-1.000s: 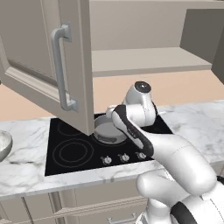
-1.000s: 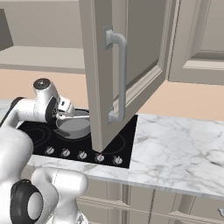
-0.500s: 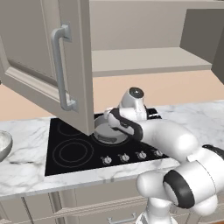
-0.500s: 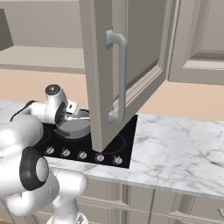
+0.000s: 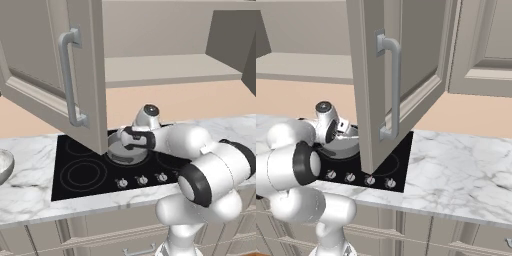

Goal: Open the cabinet and move the ladle to the pot. Then close the cabinet.

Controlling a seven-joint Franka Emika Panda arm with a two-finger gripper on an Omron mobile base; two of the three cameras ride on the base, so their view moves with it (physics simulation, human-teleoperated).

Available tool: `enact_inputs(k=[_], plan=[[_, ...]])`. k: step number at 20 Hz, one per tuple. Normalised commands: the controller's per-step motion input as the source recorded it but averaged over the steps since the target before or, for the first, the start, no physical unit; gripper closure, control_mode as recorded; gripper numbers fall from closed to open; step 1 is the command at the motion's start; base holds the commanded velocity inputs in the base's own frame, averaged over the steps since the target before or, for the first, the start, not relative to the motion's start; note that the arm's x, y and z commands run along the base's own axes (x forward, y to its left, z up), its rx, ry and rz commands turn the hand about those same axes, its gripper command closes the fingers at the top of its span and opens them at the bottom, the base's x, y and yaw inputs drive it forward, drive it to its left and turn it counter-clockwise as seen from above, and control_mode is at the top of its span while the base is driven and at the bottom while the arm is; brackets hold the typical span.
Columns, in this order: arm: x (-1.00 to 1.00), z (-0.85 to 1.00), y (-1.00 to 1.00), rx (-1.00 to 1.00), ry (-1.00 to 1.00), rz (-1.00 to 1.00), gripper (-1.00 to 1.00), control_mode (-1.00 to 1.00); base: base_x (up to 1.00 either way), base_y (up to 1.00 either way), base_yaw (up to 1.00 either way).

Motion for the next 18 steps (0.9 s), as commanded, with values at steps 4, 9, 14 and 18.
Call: enact_inputs(k=[4, 9, 14, 18], plan=[[0.28, -0.27, 0.09, 0.00, 0.01, 0.00, 1.00, -1.00, 0.00, 0.00, 0.00], [0.08, -0.18, 0.15, 0.00, 0.01, 0.00, 1.00, -1.00, 0.00, 0.00, 0.00], [0.01, -0.18, 0.05, 0.00, 0.00, 0.00, 1.00, -1.00, 0.00, 0.00, 0.00], [0.11, -0.18, 0.05, 0.00, 0.01, 0.00, 1.00, -1.00, 0.00, 0.00, 0.00]])
